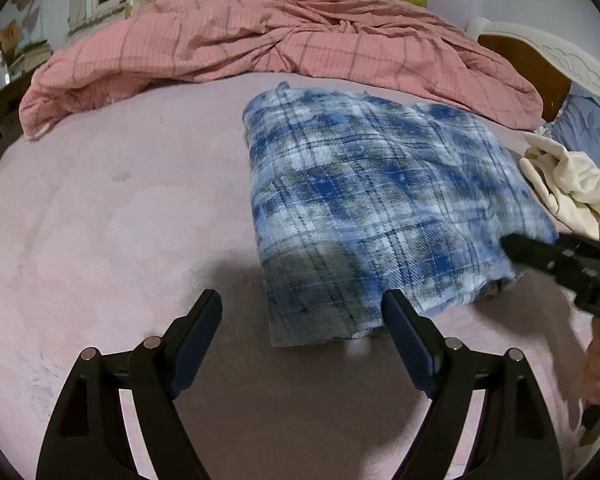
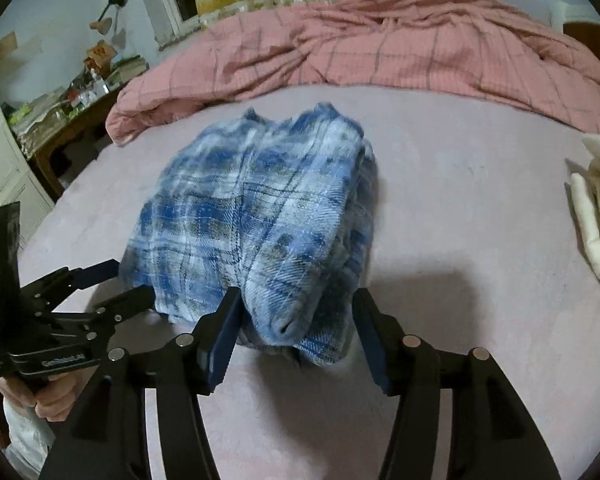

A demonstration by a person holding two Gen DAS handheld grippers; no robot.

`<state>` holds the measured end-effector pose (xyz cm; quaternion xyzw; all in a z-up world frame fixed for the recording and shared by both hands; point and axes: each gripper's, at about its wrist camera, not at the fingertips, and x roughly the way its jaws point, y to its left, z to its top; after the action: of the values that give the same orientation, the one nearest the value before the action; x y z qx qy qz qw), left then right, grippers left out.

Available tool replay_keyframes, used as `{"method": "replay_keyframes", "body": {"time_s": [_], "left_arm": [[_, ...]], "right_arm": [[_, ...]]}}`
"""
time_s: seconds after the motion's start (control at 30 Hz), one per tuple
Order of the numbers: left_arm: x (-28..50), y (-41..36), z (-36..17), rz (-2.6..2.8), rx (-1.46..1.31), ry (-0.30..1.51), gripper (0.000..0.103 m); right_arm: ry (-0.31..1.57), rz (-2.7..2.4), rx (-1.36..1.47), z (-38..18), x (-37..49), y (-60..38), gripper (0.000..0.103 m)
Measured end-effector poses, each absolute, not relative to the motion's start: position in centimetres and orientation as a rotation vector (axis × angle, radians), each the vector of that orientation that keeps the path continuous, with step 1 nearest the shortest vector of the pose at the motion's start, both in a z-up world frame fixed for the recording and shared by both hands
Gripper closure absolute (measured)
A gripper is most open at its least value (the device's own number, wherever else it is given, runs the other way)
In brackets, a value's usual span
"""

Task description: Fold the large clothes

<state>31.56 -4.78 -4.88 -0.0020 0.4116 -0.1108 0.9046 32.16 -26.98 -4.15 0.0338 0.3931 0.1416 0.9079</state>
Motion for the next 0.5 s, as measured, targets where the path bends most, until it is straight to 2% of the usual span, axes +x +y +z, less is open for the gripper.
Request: {"method": "replay_keyframes", "body": {"time_s": [0.13,0.2,0.5], "left_arm": [[31.7,-3.7,-4.4,-0.300,-0.124,0.842,0.022],[31.8,-2.7,-4.1,-0.307,-0.213,0.822,0.022],[30.3,-3.0,-2.2,-0.273,-0.140,0.667,0.022]], "right_arm": [[0.652,0.239,0.019,-1.8,30.4,-26.9,0.046],[0.666,0.223,0.033,-1.9,30.6,-27.2,0.046],[0.649,0.193,0.011,-1.4,30.2,-26.9,0.045]]}}
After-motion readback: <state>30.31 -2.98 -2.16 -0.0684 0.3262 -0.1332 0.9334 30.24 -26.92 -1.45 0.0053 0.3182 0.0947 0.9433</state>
